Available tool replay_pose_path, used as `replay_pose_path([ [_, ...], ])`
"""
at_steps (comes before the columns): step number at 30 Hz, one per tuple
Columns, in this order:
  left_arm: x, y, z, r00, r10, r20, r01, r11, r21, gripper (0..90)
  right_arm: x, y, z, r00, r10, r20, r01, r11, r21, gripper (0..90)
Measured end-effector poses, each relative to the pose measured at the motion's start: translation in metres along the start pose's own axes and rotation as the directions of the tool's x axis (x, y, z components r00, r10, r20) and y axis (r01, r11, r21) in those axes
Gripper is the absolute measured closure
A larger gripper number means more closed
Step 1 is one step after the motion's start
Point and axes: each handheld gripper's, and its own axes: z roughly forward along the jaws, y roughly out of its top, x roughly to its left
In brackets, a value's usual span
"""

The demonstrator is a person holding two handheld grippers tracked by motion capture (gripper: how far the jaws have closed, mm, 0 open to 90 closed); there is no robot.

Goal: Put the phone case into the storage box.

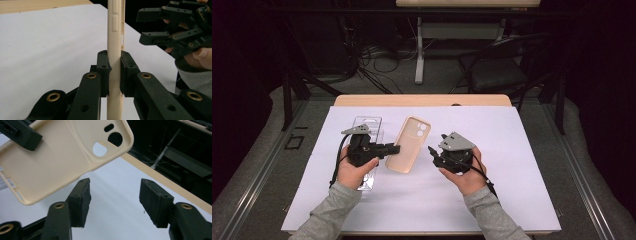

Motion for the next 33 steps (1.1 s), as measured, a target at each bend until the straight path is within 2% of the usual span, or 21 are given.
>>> replay_pose_path([
  [2, 0.001, 0.0, -0.002, 1.0, -0.002, 0.0, 0.002, 0.9998, -0.018, 80.5, 0.0, 0.001, 0.001, 1.0, 0.002, -0.003, -0.002, 1.0, 0.011, 41.4],
  [4, 0.001, 0.0, -0.003, 1.0, -0.007, 0.001, 0.007, 0.9995, -0.031, 80.5, -0.002, 0.0, 0.003, 0.9987, 0.049, -0.018, -0.048, 0.998, 0.028, 40.3],
  [6, 0.001, 0.0, -0.004, 1.0, -0.007, 0.003, 0.007, 0.9991, -0.043, 80.5, -0.004, 0.0, 0.004, 0.9958, 0.081, -0.042, -0.08, 0.997, 0.019, 38.8],
  [10, 0.002, -0.001, -0.005, 0.9998, -0.015, 0.014, 0.016, 0.9974, -0.071, 80.5, -0.006, 0.002, 0.003, 0.9939, 0.099, -0.048, -0.1, 0.995, -0.017, 34.3],
  [13, 0.002, -0.001, -0.006, 0.9997, -0.019, 0.014, 0.02, 0.9956, -0.091, 80.5, -0.008, 0.005, 0.004, 0.9919, 0.11, -0.062, -0.112, 0.994, -0.018, 32.6],
  [16, 0.002, -0.002, -0.008, 0.9997, -0.018, 0.016, 0.02, 0.9933, -0.114, 80.5, -0.01, 0.007, 0.005, 0.9865, 0.138, -0.089, -0.139, 0.99, -0.011, 31.9],
  [18, 0.002, -0.002, -0.009, 0.9996, -0.019, 0.021, 0.022, 0.9922, -0.122, 80.5, -0.011, 0.007, 0.006, 0.9784, 0.171, -0.116, -0.174, 0.985, -0.012, 31.9],
  [20, 0.003, -0.002, -0.009, 0.9995, -0.023, 0.023, 0.026, 0.9917, -0.126, 80.5, -0.013, 0.008, 0.006, 0.9641, 0.215, -0.155, -0.22, 0.976, -0.012, 32.8],
  [24, 0.003, -0.003, -0.01, 0.999, -0.028, 0.036, 0.032, 0.9913, -0.127, 80.5, -0.017, 0.007, 0.005, 0.9259, 0.288, -0.245, -0.298, 0.954, -0.006, 32.9],
  [29, 0.003, -0.005, -0.009, 0.9974, -0.043, 0.057, 0.051, 0.99, -0.131, 80.5, -0.018, 0.001, 0.006, 0.894, 0.332, -0.301, -0.347, 0.938, 0.003, 29.6],
  [33, 0.003, -0.005, -0.007, 0.9971, -0.042, 0.064, 0.05, 0.9903, -0.13, 80.5, -0.021, -0.003, 0.008, 0.8508, 0.389, -0.353, -0.413, 0.911, 0.009, 25.4],
])
